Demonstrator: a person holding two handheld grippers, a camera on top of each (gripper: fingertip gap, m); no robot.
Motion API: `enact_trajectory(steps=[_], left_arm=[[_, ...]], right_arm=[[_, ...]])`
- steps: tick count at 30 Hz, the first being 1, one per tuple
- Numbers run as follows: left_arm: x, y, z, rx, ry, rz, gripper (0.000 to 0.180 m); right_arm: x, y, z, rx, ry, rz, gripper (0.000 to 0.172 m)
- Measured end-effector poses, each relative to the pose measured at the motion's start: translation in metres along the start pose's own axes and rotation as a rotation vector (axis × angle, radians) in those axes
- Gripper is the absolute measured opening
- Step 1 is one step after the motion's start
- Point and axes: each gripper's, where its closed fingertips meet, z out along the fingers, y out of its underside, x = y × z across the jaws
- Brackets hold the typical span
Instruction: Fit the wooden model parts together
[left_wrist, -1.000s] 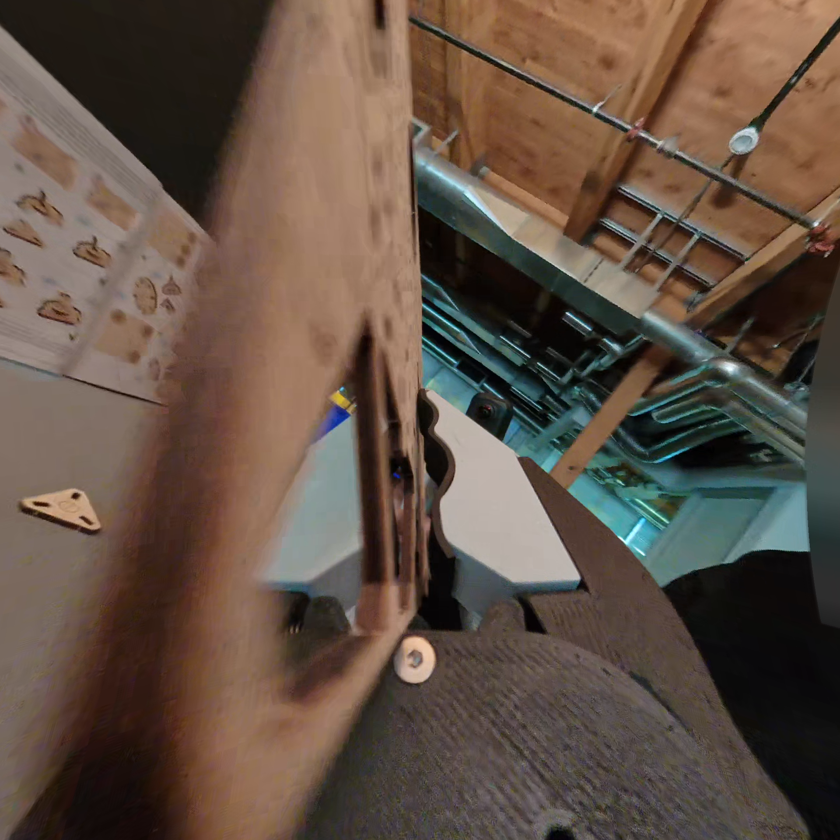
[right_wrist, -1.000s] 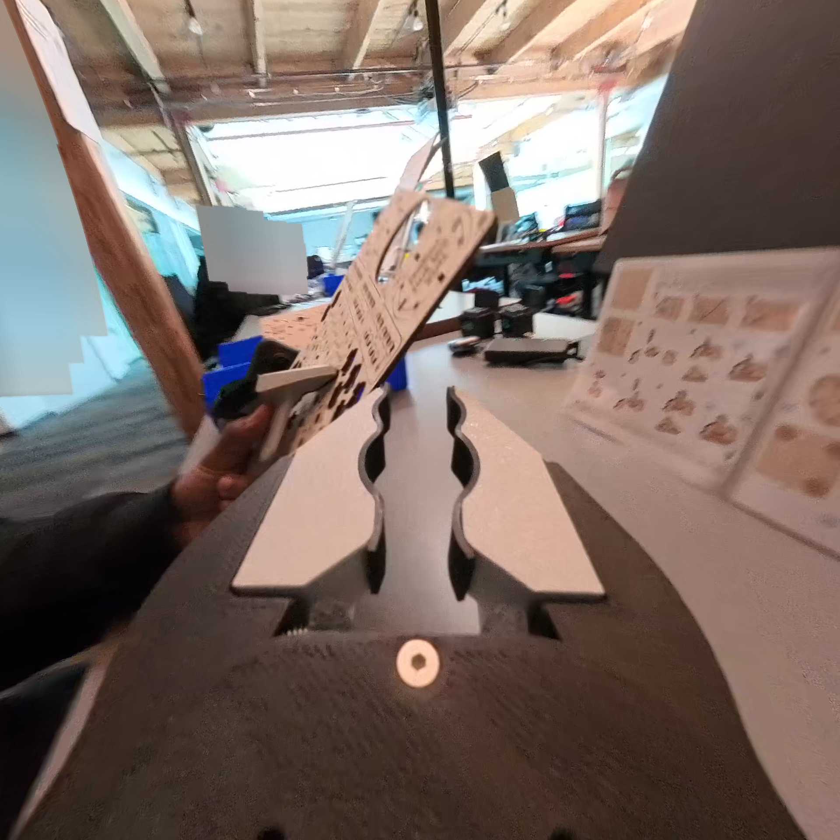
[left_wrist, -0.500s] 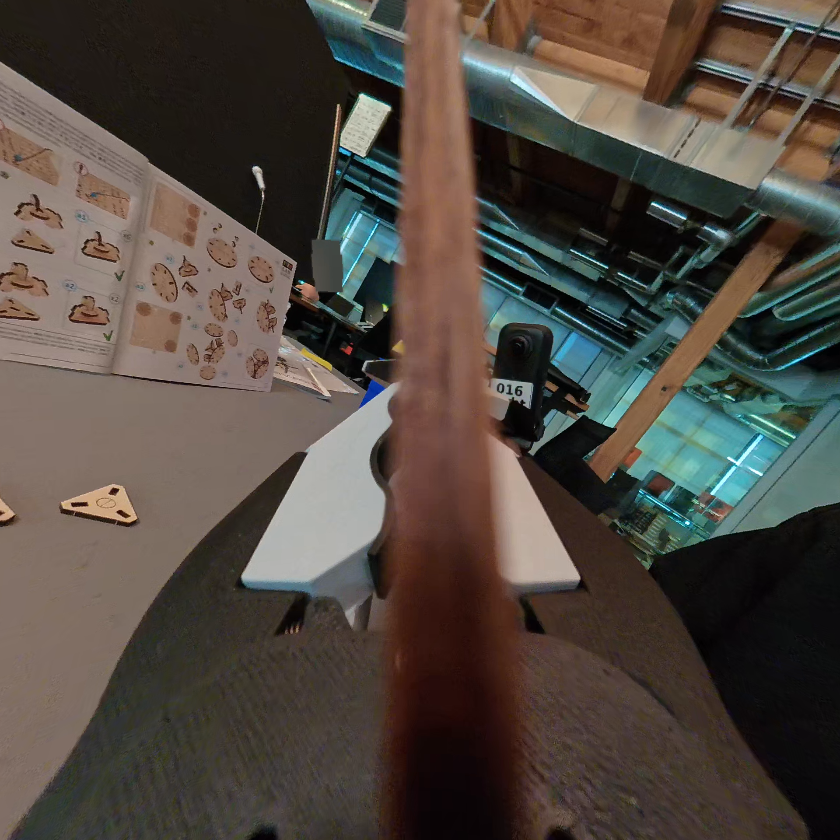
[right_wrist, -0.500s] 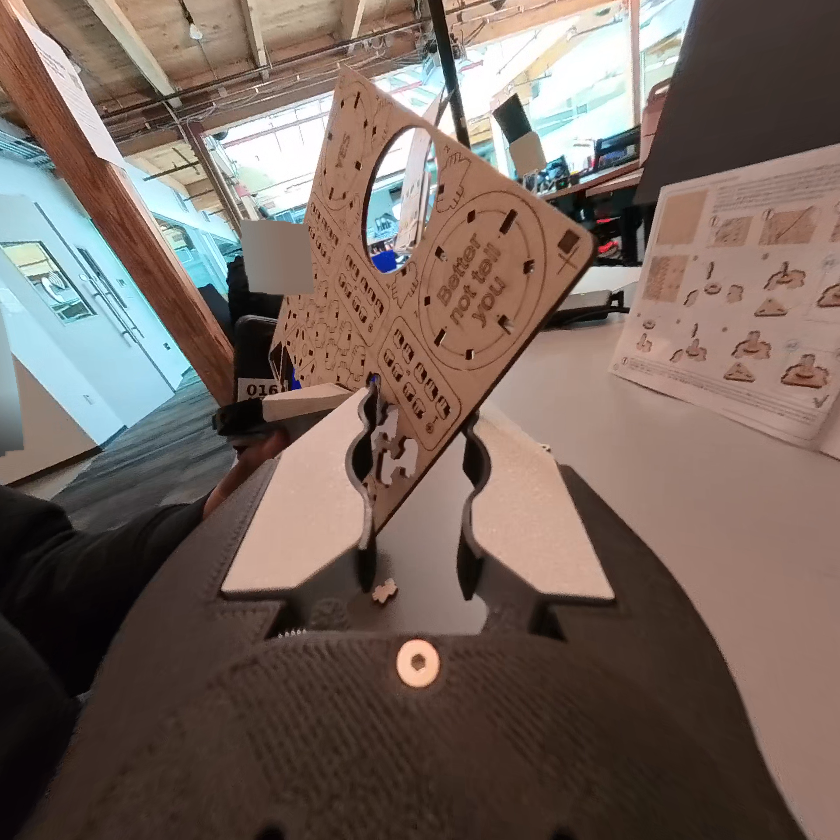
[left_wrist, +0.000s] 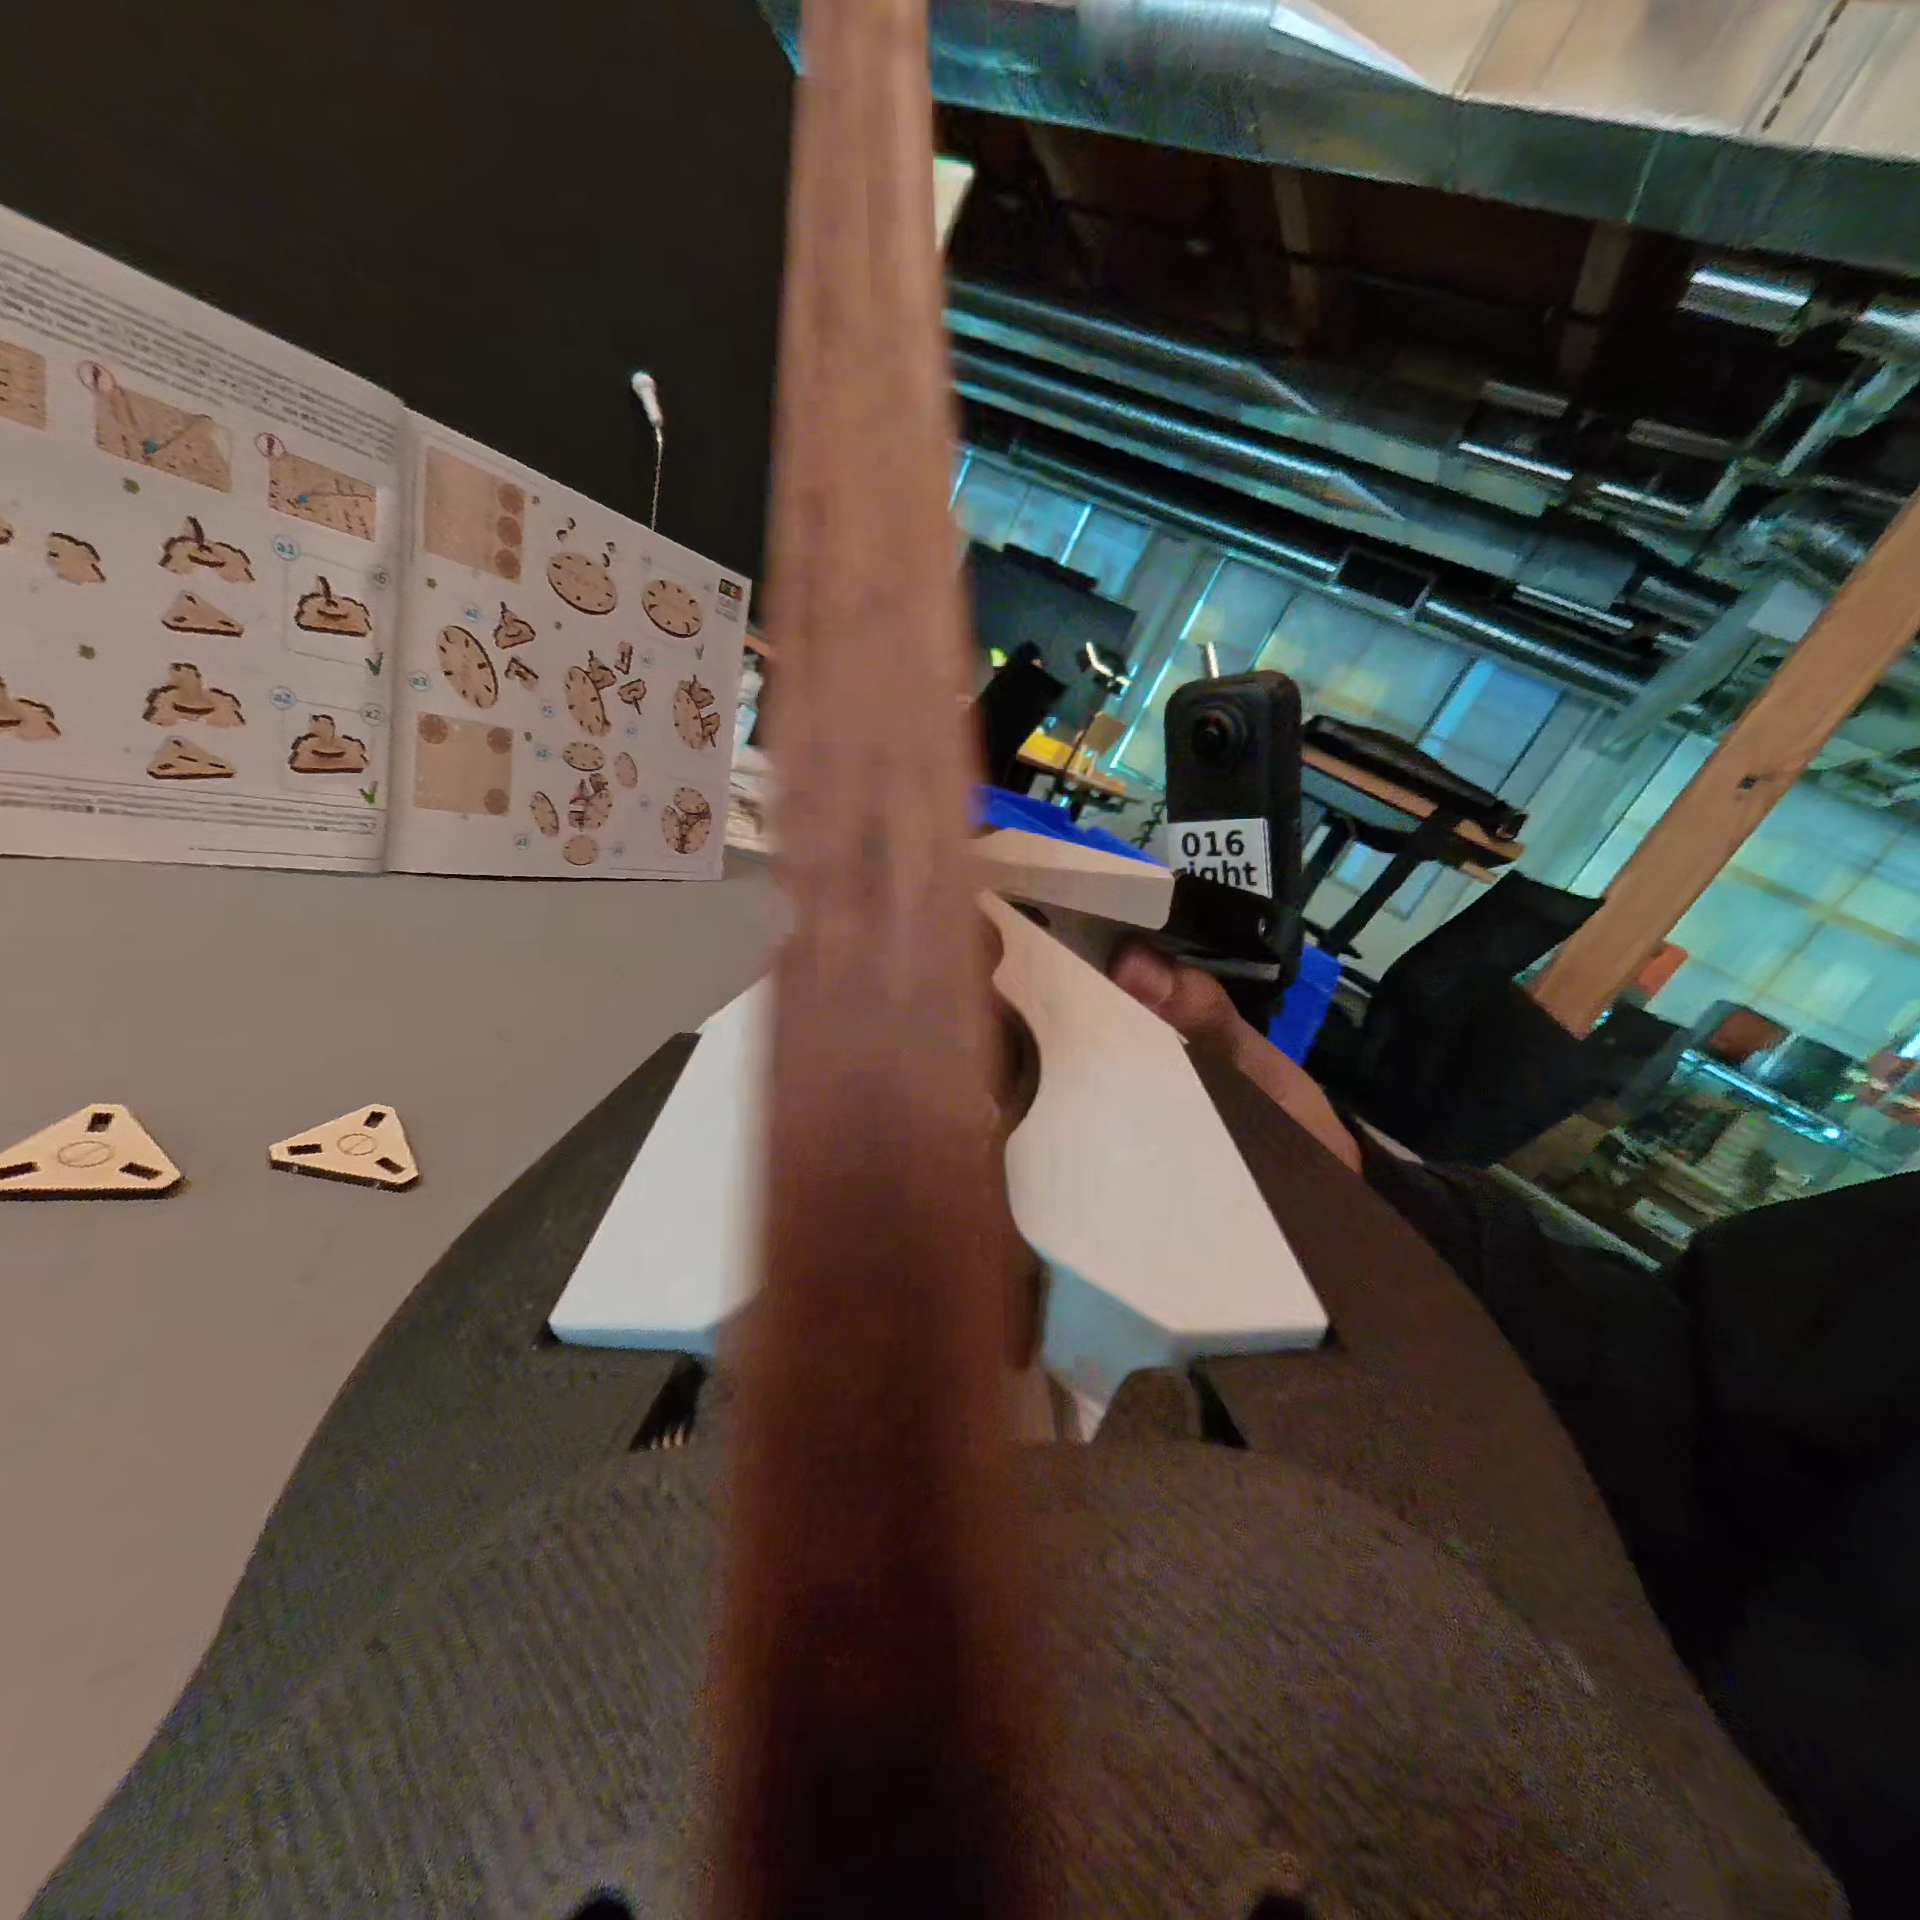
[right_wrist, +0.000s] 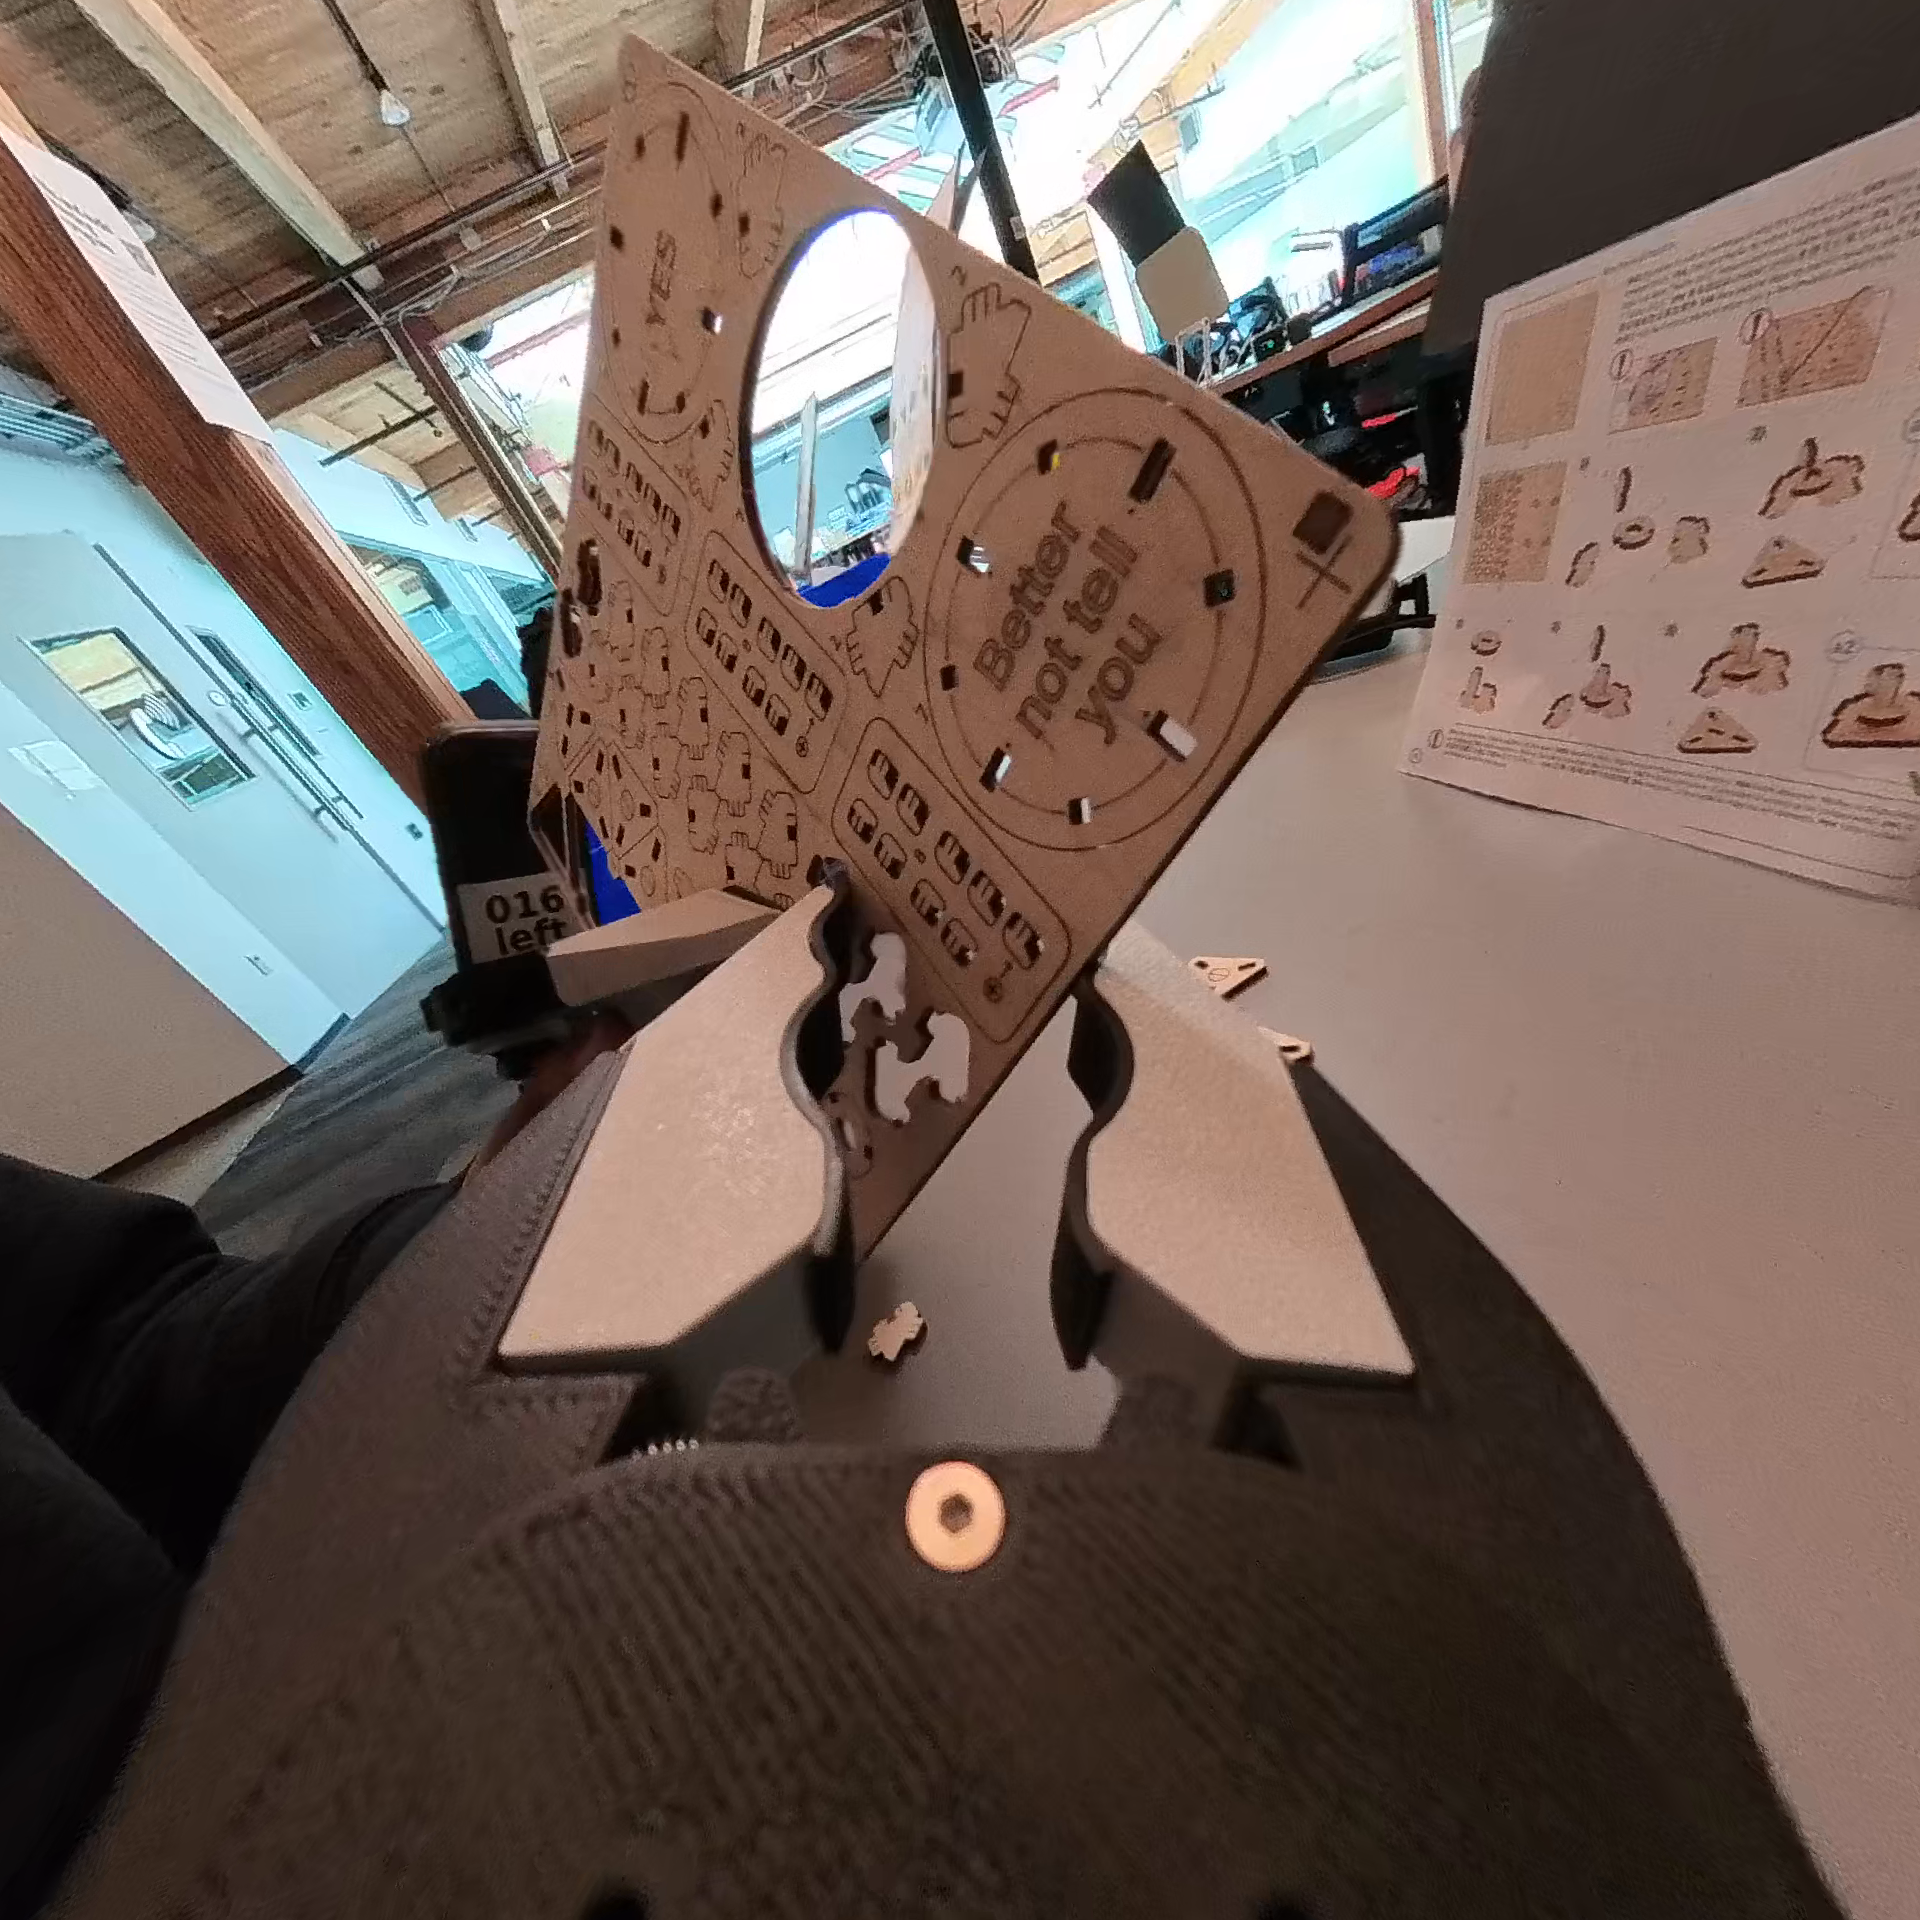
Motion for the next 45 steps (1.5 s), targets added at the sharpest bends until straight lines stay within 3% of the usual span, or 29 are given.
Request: enact_trajectory(steps=[5, 11, 18, 21, 25, 30, 35, 39, 45], left_arm=[[-0.002, -0.003, -0.002, 0.024, 0.065, -0.142, 0.002], [-0.016, -0.023, -0.016, 0.151, 0.100, -0.288, 0.002], [-0.013, -0.022, -0.015, 0.166, 0.221, -0.483, 0.000], [-0.011, -0.015, -0.011, 0.125, 0.193, -0.443, 0.000], [-0.015, -0.019, -0.015, 0.152, 0.144, -0.371, 0.005], [-0.011, -0.019, -0.015, 0.141, 0.197, -0.406, 0.000], [-0.004, -0.014, -0.011, 0.097, 0.181, -0.318, 0.000], [-0.003, -0.013, -0.009, 0.094, 0.163, -0.291, 0.000], [-0.002, -0.011, -0.007, 0.079, 0.126, -0.236, 0.000]], right_arm=[[-0.001, 0.001, 0.002, 0.008, -0.019, 0.001, 0.037], [-0.005, 0.000, 0.002, -0.020, -0.051, -0.019, 0.056], [-0.028, 0.008, 0.007, -0.040, -0.170, -0.027, 0.038], [-0.036, 0.008, 0.006, -0.022, -0.229, 0.017, 0.009], [-0.034, 0.000, 0.001, 0.009, -0.260, 0.095, 0.005], [-0.029, 0.000, -0.001, -0.004, -0.259, 0.107, 0.004], [-0.033, 0.002, 0.004, 0.006, -0.260, 0.120, 0.032], [-0.031, 0.003, 0.004, 0.017, -0.259, 0.149, 0.011], [-0.028, 0.006, 0.003, -0.007, -0.253, 0.161, 0.010]])
